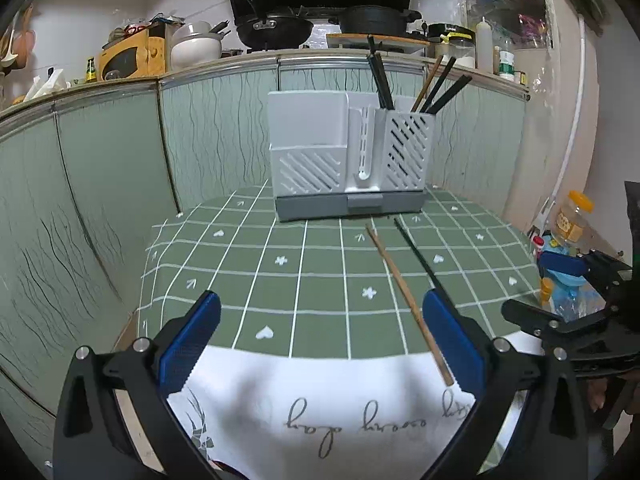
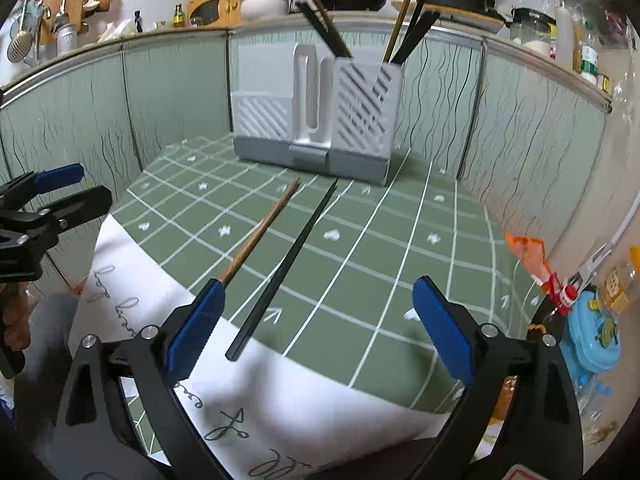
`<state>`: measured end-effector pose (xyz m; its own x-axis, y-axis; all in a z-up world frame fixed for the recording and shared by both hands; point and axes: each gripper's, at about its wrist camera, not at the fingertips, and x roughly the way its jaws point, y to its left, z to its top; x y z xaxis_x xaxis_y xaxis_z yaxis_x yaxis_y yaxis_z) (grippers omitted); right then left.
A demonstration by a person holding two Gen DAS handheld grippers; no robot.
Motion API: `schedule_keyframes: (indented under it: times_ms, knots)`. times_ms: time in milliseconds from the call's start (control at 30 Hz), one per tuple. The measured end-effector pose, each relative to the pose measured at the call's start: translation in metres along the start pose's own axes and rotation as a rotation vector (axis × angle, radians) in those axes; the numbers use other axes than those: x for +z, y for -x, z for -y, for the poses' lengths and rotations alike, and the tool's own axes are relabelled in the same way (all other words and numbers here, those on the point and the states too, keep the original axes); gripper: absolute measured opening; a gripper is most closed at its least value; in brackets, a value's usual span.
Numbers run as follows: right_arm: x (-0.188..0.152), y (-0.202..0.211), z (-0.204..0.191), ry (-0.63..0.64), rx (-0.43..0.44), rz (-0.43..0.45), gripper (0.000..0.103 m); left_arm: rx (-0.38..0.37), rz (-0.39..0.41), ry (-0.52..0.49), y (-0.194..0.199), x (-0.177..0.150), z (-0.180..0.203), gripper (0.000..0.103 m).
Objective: Organize utensils
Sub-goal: 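Move both open tools back over the last two chopsticks on the table, then grasp the wooden chopstick with the left tool while the right tool grasps the black chopstick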
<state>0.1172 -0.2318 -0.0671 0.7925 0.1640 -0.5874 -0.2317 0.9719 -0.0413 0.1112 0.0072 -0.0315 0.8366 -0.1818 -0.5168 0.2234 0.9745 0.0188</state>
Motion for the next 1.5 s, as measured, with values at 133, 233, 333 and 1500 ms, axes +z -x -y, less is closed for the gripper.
schedule_keyframes:
  times_ms: [133,233,333,1500]
  knots:
    - [-0.01,-0.015,-0.009,0.003,0.001,-0.031,0.077,-0.003,-0.013,0.024,-0.003,-0.01,-0.007,0.099]
    - [-0.013,-0.025,-0.012,-0.002,0.002,-0.053,0.065,0.001,-0.021,0.032,-0.005,-0.016,-0.011,0.099]
    - [-0.015,-0.035,-0.016,-0.009,0.004,-0.073,0.054,0.007,-0.039,0.03,-0.008,-0.021,-0.013,0.099]
    - [-0.026,-0.04,0.022,-0.137,-0.026,-0.104,0.006,-0.072,-0.125,0.01,-0.046,-0.034,0.061,0.074]
